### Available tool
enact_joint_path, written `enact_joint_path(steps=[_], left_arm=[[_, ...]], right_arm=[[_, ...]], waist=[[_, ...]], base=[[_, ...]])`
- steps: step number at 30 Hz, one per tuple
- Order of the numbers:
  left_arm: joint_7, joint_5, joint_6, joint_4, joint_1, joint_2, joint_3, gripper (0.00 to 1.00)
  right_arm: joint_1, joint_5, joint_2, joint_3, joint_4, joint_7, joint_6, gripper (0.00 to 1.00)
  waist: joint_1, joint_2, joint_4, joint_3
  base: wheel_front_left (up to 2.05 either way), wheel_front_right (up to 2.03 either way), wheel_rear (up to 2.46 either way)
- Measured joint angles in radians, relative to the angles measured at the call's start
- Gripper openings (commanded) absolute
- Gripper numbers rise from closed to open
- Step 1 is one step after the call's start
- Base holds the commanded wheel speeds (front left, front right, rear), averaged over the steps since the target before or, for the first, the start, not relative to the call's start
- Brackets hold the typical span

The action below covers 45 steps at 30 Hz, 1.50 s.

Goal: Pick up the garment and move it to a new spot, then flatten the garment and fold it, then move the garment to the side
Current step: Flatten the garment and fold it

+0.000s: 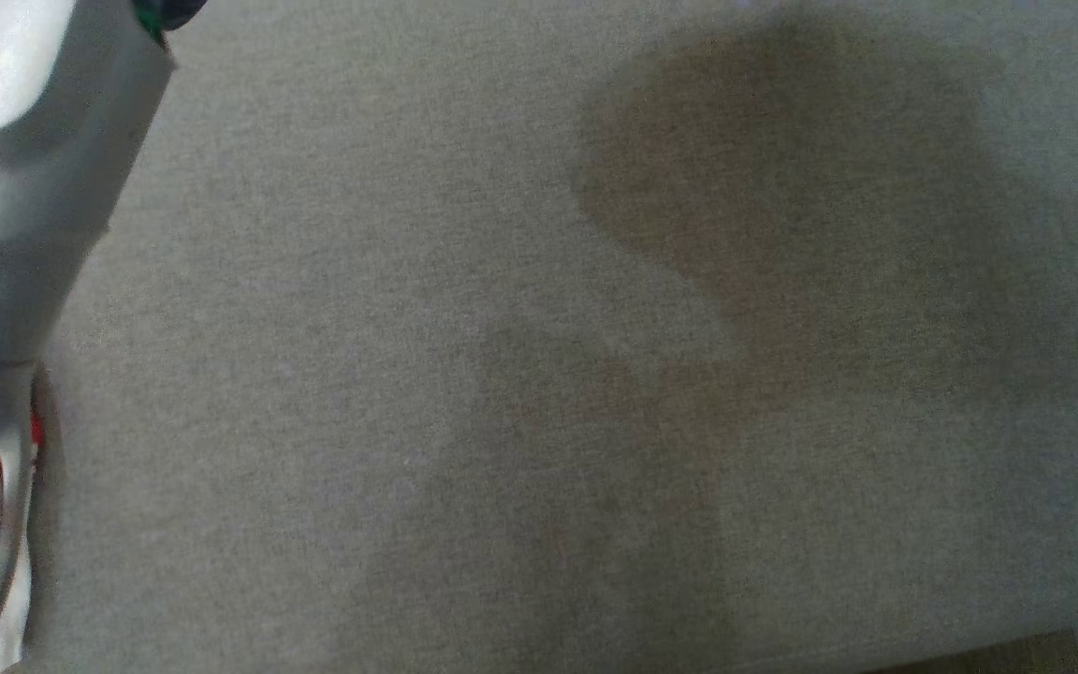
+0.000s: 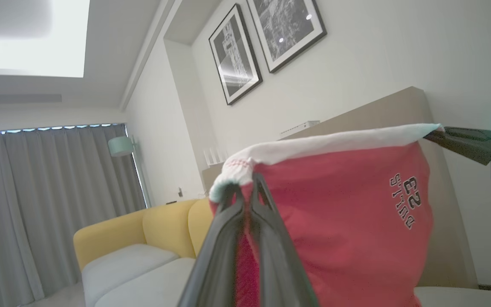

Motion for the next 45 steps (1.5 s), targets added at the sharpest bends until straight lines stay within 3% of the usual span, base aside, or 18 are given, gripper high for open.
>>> enact_joint_path(steps=[7,12,18,22,28,31,35,40,45], left_arm=[[0.0,0.042,0.0,-0.178,0.188,0.007,0.042,0.0],[0.0,0.101,0.0,-0.263,0.473,0.058,-0.042,0.0],[0.001,0.126,0.0,-0.283,0.89,0.063,-0.167,0.0],[0.001,0.123,0.0,-0.296,1.072,0.066,-0.161,0.0],[0.001,0.123,0.0,-0.376,1.208,0.075,-0.132,0.0],[0.001,0.116,0.0,-0.397,1.2,0.068,-0.121,0.0],[0.001,0.08,0.0,-0.382,1.115,0.024,-0.135,0.0],[0.001,-0.016,0.0,-0.301,0.944,-0.065,-0.154,0.0],[0.001,-0.066,0.0,-0.202,0.827,-0.113,-0.173,0.0]], right_arm=[[0.115,0.018,-0.025,-0.007,-0.101,0.0,0.0,0.0],[0.426,0.068,-0.023,0.0,-0.133,0.0,0.0,0.0],[0.873,0.154,-0.012,0.016,-0.188,0.014,0.0,0.0],[1.06,0.193,-0.031,0.0,-0.274,0.039,0.0,0.0],[1.279,0.203,-0.042,-0.139,-0.461,0.117,0.0,0.0],[1.286,0.203,-0.049,-0.169,-0.523,0.169,0.0,0.0],[1.206,0.227,-0.113,-0.161,-0.516,0.239,0.0,0.0],[0.999,0.286,-0.213,-0.087,-0.409,0.316,0.0,0.0],[0.812,0.336,-0.312,0.049,-0.285,0.332,0.0,0.0]], waist=[[-0.0007,0.0001,0.004,0.003],[-0.0006,0.0,0.017,-0.016],[-0.0008,0.0001,0.035,-0.075],[-0.0008,0.0001,0.041,-0.112],[-0.0008,0.0001,0.081,-0.138],[-0.0007,0.0001,0.107,-0.142],[-0.0006,0.0001,0.146,-0.13],[-0.0003,0.0001,0.196,-0.086],[-0.0003,0.0001,0.241,-0.028]], base=[[0.0,0.0,0.0],[0.0,0.0,0.0],[0.0,0.0,0.0],[0.0,0.0,0.0],[0.0,0.0,0.0],[0.0,0.0,0.0],[0.0,0.0,0.0],[0.0,0.0,0.0],[0.0,0.0,0.0]])
